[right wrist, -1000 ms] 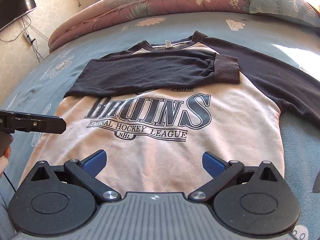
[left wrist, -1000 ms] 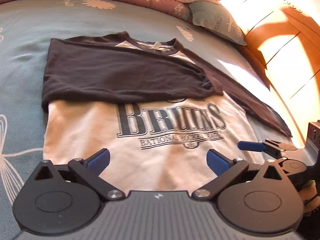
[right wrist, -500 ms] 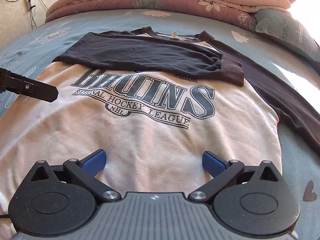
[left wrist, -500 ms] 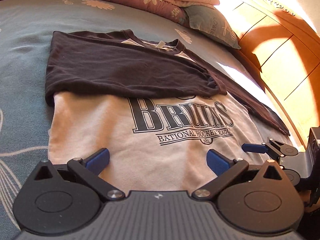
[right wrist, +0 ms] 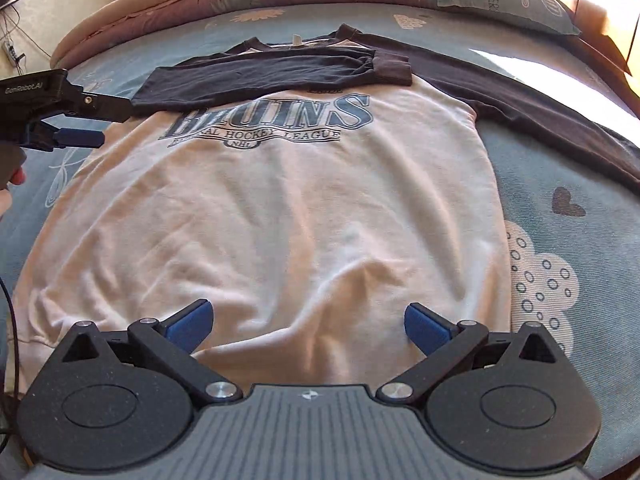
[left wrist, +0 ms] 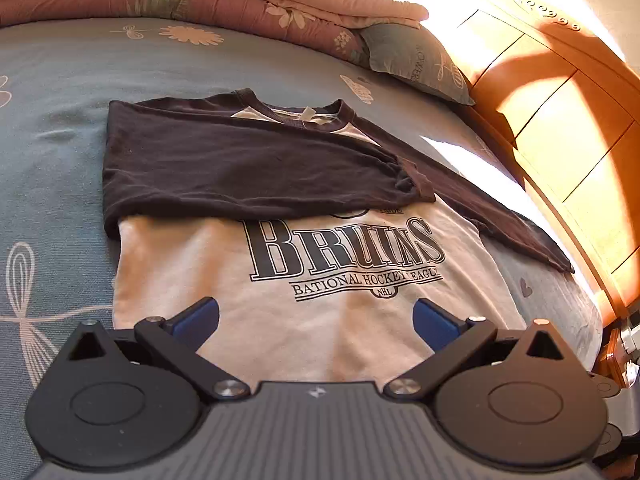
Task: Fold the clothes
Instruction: 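Move the right gripper down toward the ribbed hem of the sweatshirt, then move the right gripper back over the sweatshirt toward the unfolded dark sleeve, then lower the right gripper along the dark sleeve toward its cuff, then close the right gripper on the ribbed cuff of the dark sleeve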
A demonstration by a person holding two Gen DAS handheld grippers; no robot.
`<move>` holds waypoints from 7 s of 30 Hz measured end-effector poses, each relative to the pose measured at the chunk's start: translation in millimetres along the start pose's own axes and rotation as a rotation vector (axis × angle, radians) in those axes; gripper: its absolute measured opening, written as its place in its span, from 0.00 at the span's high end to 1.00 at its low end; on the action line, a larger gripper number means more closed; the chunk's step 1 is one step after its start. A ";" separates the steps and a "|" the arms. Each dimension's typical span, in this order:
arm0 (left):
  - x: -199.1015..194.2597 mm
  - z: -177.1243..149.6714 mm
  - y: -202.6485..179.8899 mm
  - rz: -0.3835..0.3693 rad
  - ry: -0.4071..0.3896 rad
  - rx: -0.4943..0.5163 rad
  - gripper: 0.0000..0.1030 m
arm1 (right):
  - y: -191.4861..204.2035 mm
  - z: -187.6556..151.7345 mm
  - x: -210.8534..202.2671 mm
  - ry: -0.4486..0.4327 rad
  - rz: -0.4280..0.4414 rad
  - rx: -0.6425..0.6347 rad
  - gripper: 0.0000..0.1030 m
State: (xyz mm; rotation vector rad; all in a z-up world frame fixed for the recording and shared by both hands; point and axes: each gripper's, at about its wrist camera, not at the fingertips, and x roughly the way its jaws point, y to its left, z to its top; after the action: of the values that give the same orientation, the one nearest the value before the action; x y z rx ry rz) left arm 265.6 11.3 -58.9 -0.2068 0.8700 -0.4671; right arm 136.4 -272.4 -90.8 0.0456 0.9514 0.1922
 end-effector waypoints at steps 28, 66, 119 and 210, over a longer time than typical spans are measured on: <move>-18.3 -8.8 -36.5 -0.041 0.064 0.213 0.01 | 62.9 -19.8 -27.9 -0.062 0.044 -0.188 0.00; -16.6 -13.6 -25.8 -0.039 0.084 0.212 0.01 | 83.6 -13.0 -36.2 -0.129 0.121 -0.222 0.00; 21.8 -29.8 -32.2 -0.040 0.099 0.237 0.01 | -37.3 23.6 -1.4 -0.088 -0.110 0.086 0.00; 41.8 -40.2 -25.3 -0.051 0.089 0.282 0.01 | -310.0 87.8 0.9 -0.289 0.097 0.786 0.00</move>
State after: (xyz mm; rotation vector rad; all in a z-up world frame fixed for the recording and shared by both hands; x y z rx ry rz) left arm 249.7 -30.3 -103.9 0.0507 0.8771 -0.6445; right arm 252.7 -572.6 -78.7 0.8230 0.6870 -0.1080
